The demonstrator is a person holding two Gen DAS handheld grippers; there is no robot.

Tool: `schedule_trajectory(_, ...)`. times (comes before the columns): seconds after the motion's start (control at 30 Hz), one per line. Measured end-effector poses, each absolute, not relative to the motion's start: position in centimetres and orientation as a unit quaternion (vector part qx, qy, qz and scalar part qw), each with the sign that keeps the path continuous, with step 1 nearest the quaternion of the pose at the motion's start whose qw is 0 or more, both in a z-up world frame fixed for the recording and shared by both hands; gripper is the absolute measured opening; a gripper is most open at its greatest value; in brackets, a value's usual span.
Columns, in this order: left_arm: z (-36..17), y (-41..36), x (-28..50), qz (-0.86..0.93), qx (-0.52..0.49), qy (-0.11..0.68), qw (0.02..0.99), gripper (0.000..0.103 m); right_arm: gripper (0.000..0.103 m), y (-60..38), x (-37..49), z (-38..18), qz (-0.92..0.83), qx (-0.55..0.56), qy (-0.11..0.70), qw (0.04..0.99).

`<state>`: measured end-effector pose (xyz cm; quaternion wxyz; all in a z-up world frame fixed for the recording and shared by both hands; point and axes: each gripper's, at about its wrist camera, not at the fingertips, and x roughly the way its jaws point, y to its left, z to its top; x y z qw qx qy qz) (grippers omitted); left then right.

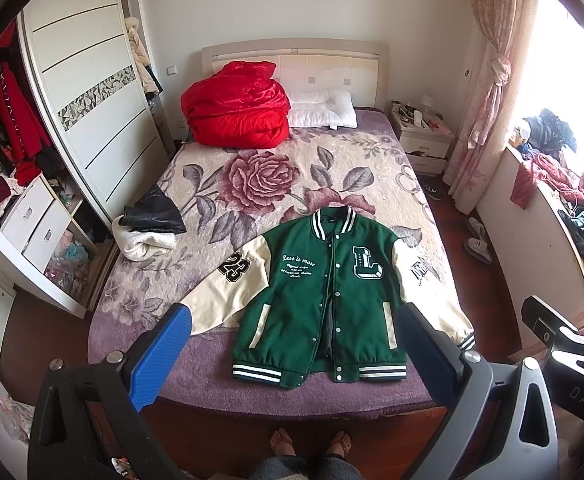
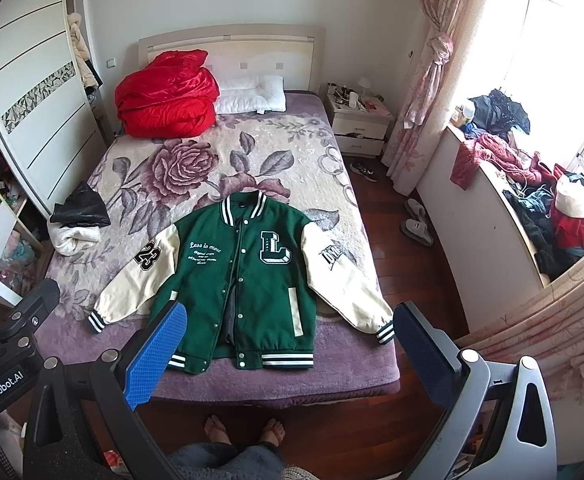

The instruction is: Fold large clothes

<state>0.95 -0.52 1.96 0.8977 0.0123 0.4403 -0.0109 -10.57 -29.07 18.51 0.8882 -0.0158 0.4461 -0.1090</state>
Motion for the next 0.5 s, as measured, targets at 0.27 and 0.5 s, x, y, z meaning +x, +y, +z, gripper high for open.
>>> schedule_trajectory(0.27, 2.4, -0.4, 1.2, -0.010, 0.012, 0.438, 0.899, 0.103, 0.103, -29.0, -10.4, 18.7, -0.110, -0.016, 0.445, 0.889)
schedule_trajectory(0.5, 2.6, -0.3, 1.2, -0.010, 0.010, 0.437, 0.899, 0.103, 0.103, -28.7, -10.5, 19.5, -0.109, -0.016, 0.446, 0.888)
